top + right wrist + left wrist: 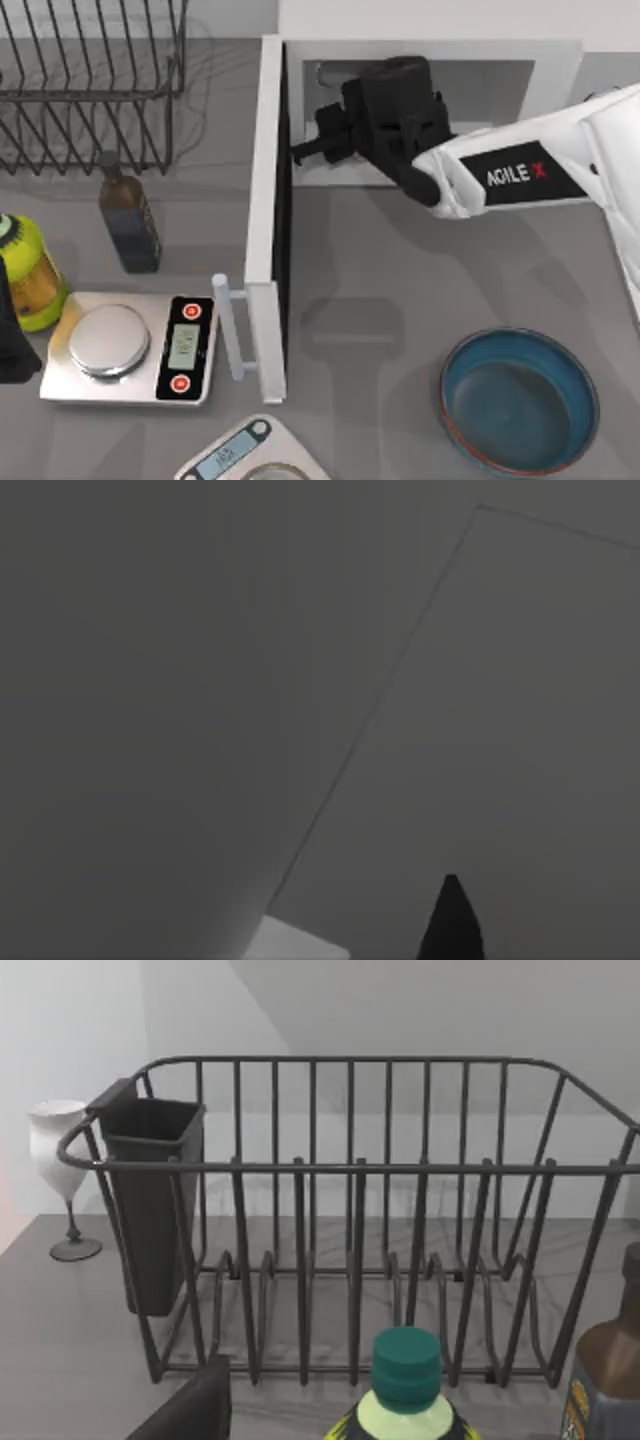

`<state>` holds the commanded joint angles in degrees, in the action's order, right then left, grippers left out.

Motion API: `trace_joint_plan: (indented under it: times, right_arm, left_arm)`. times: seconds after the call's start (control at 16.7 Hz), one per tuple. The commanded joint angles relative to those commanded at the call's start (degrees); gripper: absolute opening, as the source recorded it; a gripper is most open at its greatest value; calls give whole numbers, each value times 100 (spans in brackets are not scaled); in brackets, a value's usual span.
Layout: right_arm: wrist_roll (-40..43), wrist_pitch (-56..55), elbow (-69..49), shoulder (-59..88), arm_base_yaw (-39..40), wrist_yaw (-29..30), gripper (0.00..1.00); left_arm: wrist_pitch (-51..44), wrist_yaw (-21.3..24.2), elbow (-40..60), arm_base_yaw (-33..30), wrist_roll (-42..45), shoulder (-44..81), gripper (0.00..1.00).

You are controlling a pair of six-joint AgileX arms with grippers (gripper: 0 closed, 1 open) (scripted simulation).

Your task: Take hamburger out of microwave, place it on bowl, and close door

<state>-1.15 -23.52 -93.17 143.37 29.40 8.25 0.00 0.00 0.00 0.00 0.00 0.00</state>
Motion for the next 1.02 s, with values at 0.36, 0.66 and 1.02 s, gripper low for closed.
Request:
trace_joint_plan:
  times: [0.36, 0.66, 1.02]
  right_arm:
    - [-241, -632, 1376, -677, 500, 432, 0]
    - [-527, -1383, 2972, -1530, 1060, 941, 0]
    - [-776, -2031, 4445, -2241, 1591, 1389, 0]
  left_arm:
    - [0, 0, 0, 0, 0, 0, 100]
    - [0, 0, 0, 0, 0, 0, 100]
    - [0, 0, 0, 0, 0, 0, 100]
